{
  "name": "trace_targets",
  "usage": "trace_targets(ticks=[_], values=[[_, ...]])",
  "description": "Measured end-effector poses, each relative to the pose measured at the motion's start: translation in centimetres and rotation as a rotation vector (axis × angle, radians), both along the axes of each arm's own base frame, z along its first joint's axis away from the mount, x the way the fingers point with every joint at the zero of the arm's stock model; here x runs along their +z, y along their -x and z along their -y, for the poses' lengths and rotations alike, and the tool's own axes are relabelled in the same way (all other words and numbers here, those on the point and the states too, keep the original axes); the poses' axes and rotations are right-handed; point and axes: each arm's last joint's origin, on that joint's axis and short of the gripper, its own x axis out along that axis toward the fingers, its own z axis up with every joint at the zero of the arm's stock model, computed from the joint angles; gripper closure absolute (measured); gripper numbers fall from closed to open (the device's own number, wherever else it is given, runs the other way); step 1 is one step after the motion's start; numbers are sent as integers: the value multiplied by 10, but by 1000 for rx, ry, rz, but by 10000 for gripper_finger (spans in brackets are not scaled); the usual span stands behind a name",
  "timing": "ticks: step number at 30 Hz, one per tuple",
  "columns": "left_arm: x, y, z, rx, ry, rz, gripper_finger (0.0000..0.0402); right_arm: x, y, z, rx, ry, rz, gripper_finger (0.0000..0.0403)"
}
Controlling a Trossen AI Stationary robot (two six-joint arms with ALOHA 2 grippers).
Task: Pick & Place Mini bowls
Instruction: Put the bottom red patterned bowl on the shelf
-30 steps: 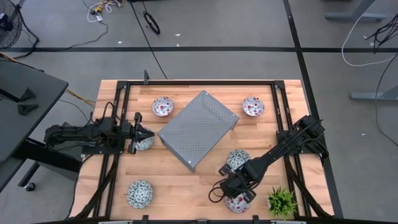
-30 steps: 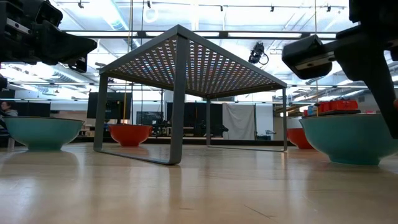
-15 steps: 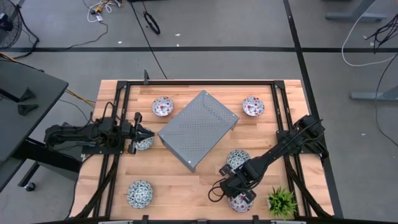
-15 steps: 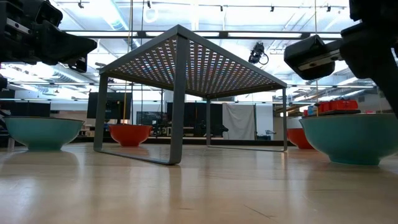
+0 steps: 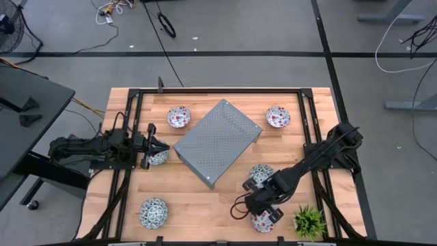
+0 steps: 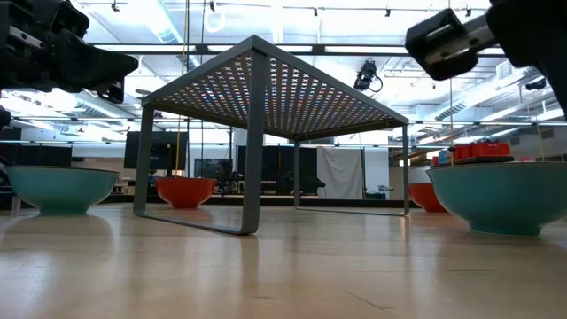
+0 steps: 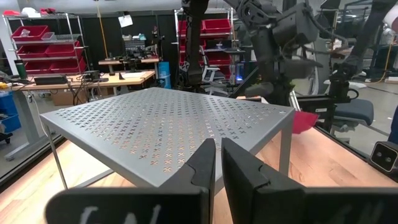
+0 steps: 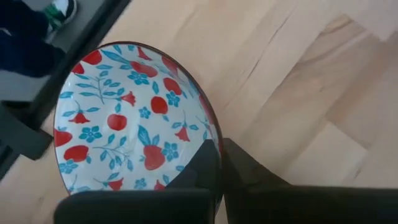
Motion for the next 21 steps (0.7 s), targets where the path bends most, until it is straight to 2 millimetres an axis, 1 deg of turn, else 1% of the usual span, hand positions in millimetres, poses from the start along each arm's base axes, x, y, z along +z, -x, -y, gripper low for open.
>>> trace_targets(ticks=[4,8,13,17,21], values=[[0,0,0,0,0,0,372,11,1,6,-55,-37,3,400],[0,0,0,0,0,0,372,29,1,13,-181,-122,-45,401],[0,0,0,0,0,0,372,63,-5,22,-311,-208,-44,402],[0,0,0,0,0,0,372,88,-12,29,-360,-269,-40,402],[0,0,0,-1,0,0,372,113,-21,39,-394,-311,3,403]])
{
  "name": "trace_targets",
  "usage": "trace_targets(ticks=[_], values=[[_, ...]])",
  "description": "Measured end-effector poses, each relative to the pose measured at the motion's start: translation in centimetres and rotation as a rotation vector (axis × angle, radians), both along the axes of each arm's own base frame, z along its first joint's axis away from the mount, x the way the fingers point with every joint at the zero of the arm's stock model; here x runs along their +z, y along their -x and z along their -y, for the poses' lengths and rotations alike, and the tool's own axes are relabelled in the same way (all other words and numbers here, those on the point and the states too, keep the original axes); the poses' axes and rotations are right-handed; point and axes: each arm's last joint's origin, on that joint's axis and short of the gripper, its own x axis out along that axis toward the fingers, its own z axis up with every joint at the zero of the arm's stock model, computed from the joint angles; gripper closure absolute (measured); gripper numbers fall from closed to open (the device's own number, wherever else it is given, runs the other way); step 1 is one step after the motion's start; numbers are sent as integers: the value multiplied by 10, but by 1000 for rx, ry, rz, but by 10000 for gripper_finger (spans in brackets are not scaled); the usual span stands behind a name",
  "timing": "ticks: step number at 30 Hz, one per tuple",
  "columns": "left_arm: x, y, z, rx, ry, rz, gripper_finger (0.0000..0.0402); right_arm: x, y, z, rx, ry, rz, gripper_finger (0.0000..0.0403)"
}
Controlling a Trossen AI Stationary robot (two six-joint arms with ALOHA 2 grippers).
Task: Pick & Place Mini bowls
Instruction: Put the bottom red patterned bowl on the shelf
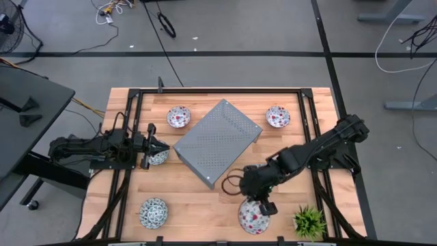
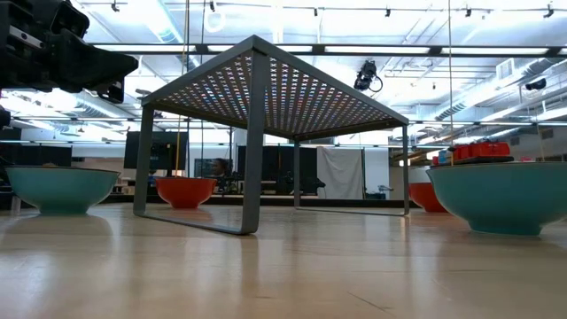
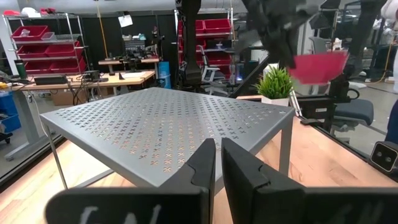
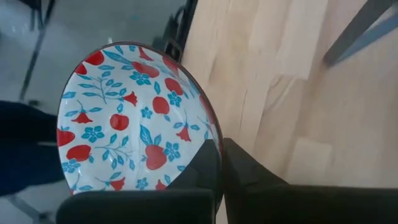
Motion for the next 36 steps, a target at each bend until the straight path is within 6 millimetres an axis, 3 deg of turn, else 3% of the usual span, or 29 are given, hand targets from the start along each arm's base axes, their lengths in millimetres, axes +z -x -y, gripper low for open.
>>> trace_targets(ticks=[9,16,27,36], values=[[0,0,0,0,0,1,372,47,-18,37,-90,-90,106,403],[0,0,0,0,0,0,372,68,-30,75,-199,-115,183,403],[0,0,0,1,0,0,372,69,-45,135,-532,-175,174,403],[0,0,0,0,0,-2,372,56,-61,160,-771,-292,97,403]])
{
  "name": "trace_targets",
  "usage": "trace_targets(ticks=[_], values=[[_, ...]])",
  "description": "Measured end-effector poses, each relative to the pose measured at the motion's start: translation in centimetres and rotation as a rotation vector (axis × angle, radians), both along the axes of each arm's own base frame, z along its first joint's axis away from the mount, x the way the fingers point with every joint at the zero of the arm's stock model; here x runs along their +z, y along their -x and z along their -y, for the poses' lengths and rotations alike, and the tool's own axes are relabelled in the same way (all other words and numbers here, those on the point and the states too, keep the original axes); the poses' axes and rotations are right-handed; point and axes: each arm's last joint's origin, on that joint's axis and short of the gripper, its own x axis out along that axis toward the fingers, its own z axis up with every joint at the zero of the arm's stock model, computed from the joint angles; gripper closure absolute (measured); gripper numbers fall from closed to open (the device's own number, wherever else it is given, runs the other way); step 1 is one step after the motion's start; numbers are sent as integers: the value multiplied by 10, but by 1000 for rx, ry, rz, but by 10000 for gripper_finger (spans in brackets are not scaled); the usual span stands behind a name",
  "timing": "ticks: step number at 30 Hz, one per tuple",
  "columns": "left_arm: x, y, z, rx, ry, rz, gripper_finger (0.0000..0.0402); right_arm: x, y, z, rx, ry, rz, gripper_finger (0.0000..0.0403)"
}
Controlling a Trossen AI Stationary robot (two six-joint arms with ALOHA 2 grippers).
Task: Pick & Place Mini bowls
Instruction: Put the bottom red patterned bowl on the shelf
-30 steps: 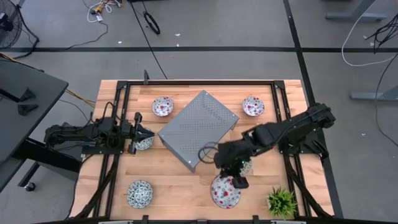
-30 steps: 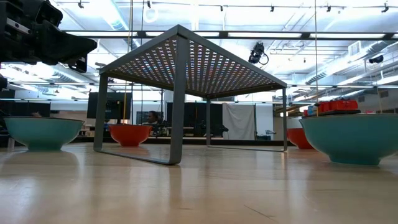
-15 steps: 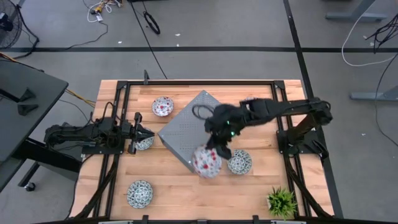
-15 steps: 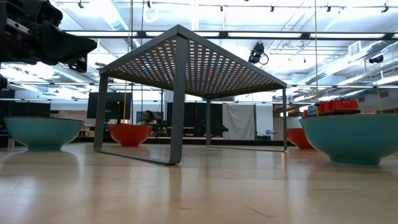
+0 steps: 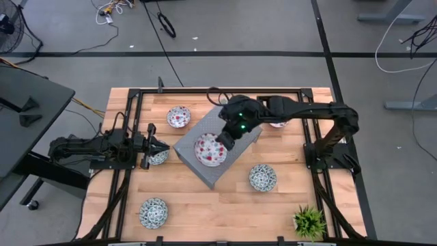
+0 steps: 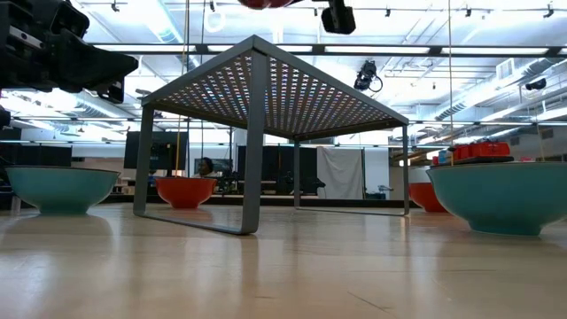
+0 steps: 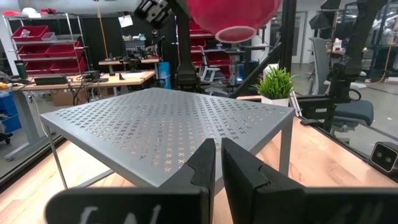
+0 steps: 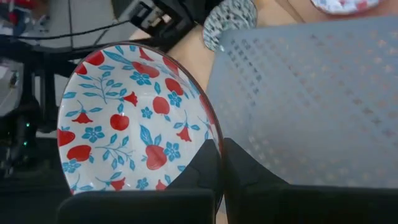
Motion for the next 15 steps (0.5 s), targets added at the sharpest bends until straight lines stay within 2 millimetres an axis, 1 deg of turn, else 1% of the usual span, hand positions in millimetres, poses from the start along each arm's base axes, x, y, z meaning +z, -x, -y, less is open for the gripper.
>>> trace_targets(ticks=[7,10,15], values=[[-1,0,0,0,0,-5,372,-19,-17,10,-107,-92,-56,403],[-1,0,0,0,0,-9,372,-31,-24,10,-125,-112,-95,403],[-1,0,0,0,0,-10,372,-43,-31,10,-139,-126,-134,403]])
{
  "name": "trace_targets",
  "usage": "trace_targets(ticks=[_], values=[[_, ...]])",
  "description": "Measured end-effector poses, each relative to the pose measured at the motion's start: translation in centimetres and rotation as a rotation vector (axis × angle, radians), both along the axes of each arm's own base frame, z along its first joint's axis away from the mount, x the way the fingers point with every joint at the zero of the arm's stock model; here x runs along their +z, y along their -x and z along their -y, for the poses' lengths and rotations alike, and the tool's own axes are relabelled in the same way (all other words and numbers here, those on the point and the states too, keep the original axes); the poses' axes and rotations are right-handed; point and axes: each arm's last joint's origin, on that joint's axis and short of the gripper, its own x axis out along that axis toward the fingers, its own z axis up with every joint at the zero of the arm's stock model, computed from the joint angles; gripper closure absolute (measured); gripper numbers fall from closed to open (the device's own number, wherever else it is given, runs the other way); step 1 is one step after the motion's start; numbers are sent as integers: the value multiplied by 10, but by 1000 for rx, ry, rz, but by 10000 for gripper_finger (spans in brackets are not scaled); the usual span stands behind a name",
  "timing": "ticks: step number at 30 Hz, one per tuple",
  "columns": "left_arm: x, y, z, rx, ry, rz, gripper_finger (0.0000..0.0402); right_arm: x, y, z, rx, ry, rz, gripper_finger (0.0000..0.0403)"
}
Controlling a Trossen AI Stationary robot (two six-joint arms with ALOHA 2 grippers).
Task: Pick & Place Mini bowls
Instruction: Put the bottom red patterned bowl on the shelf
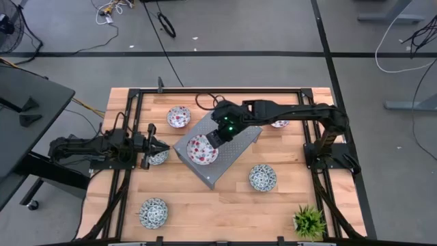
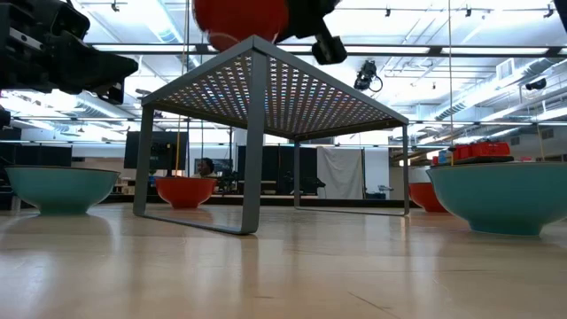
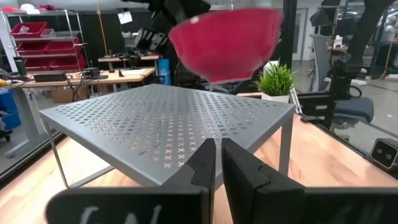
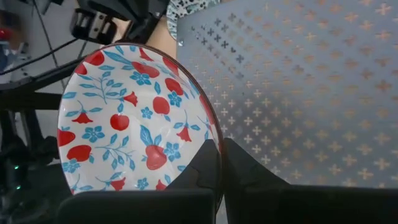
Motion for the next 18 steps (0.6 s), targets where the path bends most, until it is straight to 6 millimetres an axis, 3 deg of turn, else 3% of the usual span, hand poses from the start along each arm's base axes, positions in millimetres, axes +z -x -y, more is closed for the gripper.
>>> trace_targets(ticks=[18], values=[[0,0,0,0,0,-1,372,-15,1,7,-23,39,-113,403]])
